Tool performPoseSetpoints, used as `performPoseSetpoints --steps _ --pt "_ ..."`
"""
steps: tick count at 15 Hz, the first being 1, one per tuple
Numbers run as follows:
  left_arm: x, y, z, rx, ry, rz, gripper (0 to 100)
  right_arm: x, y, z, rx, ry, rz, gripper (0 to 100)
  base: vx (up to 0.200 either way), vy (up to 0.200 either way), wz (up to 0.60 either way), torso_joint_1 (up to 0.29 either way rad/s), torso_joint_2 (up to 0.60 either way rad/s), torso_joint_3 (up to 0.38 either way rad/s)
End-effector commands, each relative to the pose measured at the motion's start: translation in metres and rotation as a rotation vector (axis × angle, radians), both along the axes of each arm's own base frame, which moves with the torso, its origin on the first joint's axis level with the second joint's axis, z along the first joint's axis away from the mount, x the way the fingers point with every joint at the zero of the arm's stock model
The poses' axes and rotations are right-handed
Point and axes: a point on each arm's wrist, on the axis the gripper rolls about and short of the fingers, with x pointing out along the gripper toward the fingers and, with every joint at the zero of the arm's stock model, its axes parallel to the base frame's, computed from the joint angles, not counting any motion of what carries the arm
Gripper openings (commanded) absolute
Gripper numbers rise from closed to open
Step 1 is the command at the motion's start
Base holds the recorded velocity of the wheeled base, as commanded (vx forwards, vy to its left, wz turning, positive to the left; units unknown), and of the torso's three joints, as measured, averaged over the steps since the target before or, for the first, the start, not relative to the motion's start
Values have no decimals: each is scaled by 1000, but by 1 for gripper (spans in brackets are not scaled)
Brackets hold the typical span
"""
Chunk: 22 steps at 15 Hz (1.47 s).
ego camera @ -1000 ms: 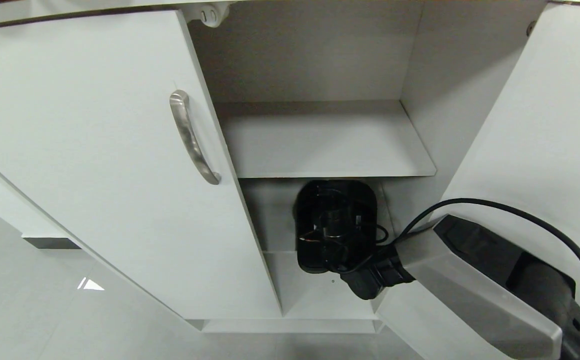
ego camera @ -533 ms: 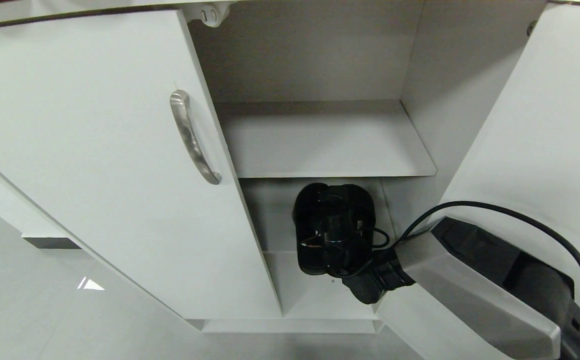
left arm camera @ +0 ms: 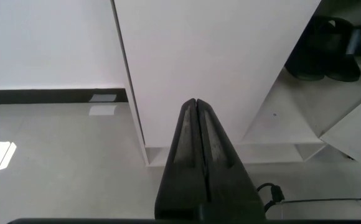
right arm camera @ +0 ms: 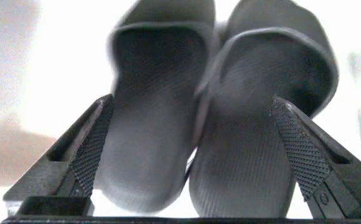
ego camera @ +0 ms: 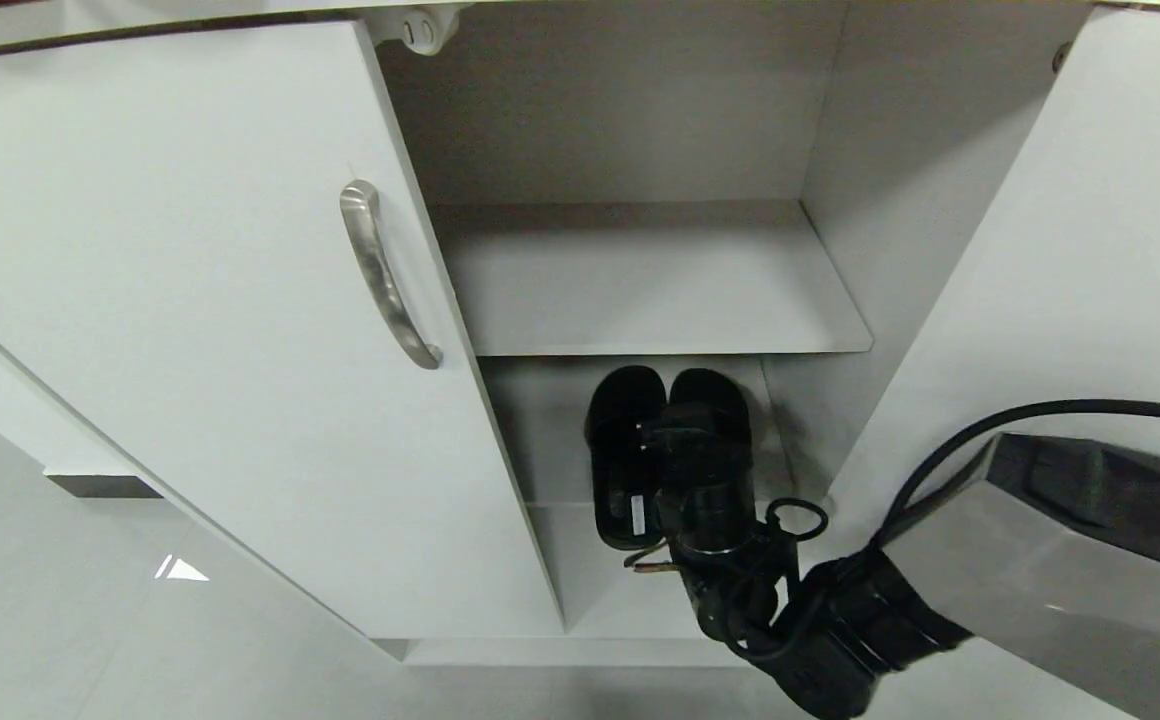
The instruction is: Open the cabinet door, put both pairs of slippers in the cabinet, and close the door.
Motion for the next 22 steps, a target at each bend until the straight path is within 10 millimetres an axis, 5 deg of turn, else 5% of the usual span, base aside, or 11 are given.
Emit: performPoseSetpoints --steps 1,5,11,22 --pt "0 0 0 0 1 -1 0 -48 -17 36 55 -26 140 100 -200 0 0 2 2 -2" --pt "0 0 0 6 1 -1 0 -74 -37 49 95 -6 261 100 -200 0 0 0 1 2" --pt "0 0 0 5 2 -4 0 -93 -50 67 136 -17 357 100 0 0 0 0 0 0" --pt "0 0 0 6 2 -11 0 -104 -49 55 105 26 448 100 0 0 0 1 3 169"
